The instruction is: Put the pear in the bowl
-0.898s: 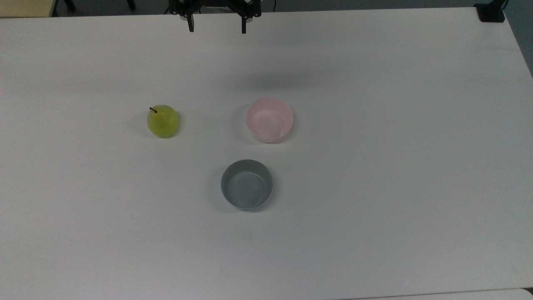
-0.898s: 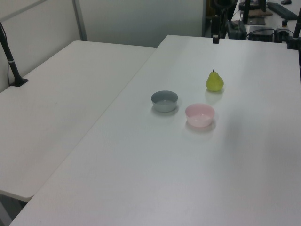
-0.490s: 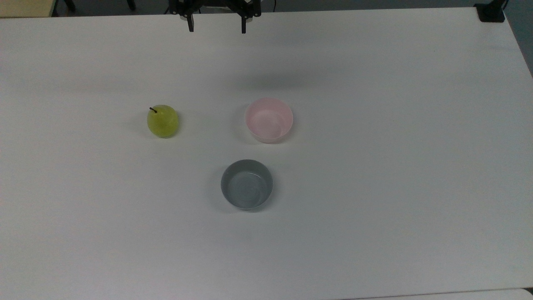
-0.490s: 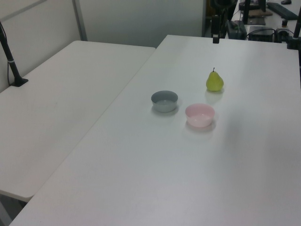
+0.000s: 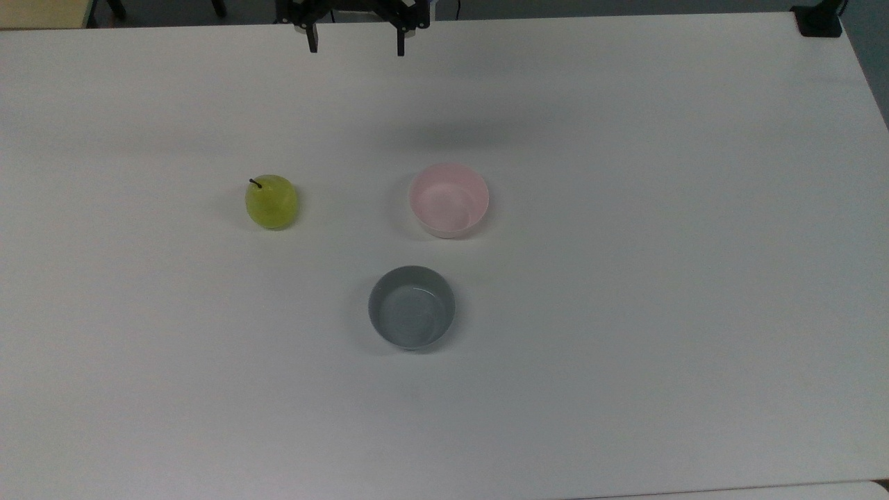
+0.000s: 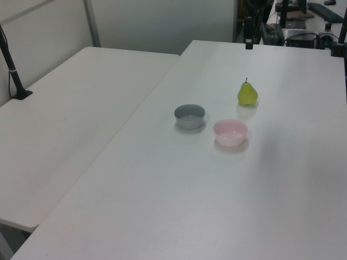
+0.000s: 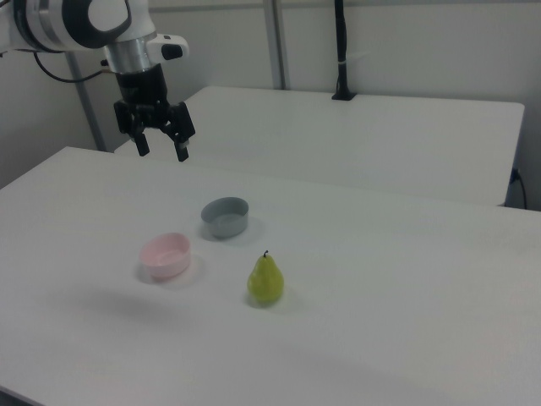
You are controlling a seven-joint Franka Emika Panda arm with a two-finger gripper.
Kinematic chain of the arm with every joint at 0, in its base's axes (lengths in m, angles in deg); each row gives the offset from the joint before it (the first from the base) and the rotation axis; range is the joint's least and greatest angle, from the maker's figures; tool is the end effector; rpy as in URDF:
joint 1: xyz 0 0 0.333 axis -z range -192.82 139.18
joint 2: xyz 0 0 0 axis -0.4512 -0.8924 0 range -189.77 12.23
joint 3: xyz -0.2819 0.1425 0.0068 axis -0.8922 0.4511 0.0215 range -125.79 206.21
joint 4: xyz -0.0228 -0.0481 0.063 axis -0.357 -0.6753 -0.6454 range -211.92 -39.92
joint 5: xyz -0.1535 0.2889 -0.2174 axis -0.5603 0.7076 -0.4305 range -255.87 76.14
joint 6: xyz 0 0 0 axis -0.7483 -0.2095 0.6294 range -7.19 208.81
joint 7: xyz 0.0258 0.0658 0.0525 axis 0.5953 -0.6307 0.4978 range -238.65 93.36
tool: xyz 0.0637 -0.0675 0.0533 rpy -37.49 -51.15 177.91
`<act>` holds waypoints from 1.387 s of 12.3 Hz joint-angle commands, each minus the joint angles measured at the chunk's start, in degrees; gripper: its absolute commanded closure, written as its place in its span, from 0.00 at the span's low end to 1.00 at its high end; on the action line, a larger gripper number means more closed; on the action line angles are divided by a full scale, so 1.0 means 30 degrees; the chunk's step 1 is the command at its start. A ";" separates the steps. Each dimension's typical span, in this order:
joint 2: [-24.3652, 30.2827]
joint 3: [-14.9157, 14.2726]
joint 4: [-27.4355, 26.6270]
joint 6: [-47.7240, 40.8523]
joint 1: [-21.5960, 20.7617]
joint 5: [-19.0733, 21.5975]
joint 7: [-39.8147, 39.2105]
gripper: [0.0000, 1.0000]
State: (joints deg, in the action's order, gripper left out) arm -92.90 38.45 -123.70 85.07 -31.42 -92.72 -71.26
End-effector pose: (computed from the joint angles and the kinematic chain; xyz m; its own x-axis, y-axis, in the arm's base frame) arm 0.5780 0.0241 0.6040 0.9996 0.0267 -0.0102 0.0272 -0.9983 0.0523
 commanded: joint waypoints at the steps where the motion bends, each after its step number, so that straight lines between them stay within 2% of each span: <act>1: -0.0175 -0.0234 0.0169 0.0046 0.0651 -0.0948 -0.1246 0.00; 6: -0.0380 -0.0205 0.0023 0.0688 0.3024 -0.0805 -0.4471 0.00; 8: -0.1110 -0.0234 -0.0065 0.1245 0.3757 -0.0950 -0.5114 0.00; 9: -0.1142 -0.0205 -0.0703 0.1712 0.4080 -0.0951 -0.5728 0.00; 14: -0.1900 -0.0204 -0.4426 0.5636 0.4141 -0.0951 -0.5910 0.00; 17: -0.3538 -0.0233 -0.4460 0.6371 0.4142 -0.0980 -0.5881 0.00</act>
State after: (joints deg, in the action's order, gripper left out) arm -101.14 37.89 -136.04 101.35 -18.88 -95.27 -87.92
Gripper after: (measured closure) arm 0.000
